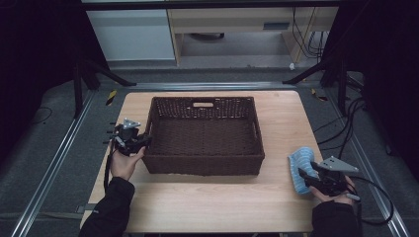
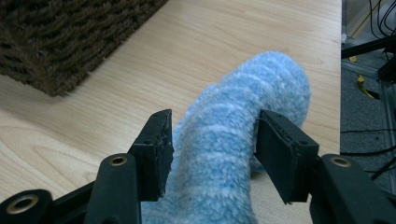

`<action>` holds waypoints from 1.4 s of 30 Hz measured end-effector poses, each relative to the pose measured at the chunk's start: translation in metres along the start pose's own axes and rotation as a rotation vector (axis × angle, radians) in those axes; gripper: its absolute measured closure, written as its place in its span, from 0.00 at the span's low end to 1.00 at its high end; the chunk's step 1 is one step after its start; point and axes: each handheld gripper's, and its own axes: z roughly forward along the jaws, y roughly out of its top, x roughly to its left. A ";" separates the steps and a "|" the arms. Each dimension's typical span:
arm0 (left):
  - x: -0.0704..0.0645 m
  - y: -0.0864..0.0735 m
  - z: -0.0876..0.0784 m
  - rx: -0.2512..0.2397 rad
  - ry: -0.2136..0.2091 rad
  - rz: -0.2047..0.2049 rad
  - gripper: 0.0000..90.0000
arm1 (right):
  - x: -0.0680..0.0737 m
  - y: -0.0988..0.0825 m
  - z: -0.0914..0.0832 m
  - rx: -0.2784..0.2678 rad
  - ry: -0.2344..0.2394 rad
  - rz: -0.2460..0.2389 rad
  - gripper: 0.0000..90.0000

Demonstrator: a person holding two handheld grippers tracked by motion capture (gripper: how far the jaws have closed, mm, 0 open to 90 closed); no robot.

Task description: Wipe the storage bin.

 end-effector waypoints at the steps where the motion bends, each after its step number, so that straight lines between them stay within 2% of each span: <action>1: 0.000 0.000 0.000 0.000 0.000 0.000 0.78 | -0.001 0.001 -0.001 -0.001 0.003 0.008 0.53; 8: 0.000 0.000 0.000 0.000 0.000 0.000 0.78 | -0.003 0.003 -0.003 -0.016 -0.003 0.024 0.55; 13: 0.000 0.000 0.000 0.000 0.000 0.001 0.78 | -0.004 0.007 -0.006 -0.045 -0.008 0.030 0.55; 20: 0.000 0.000 0.000 0.001 0.000 0.001 0.78 | -0.005 0.009 -0.007 -0.053 -0.014 0.036 0.54; 25: 0.000 0.000 0.000 0.001 0.001 0.002 0.78 | -0.003 0.022 -0.014 -0.114 0.004 0.042 0.55; 28: 0.000 0.000 0.000 0.002 0.000 0.002 0.78 | 0.001 0.029 -0.013 -0.132 0.036 0.054 0.56; 39: 0.000 0.000 0.000 0.003 0.001 0.003 0.78 | 0.023 0.070 0.005 -0.150 0.112 -0.002 0.53; 42: 0.000 0.000 0.000 0.003 0.000 0.003 0.78 | 0.030 0.081 0.012 -0.173 0.123 -0.005 0.53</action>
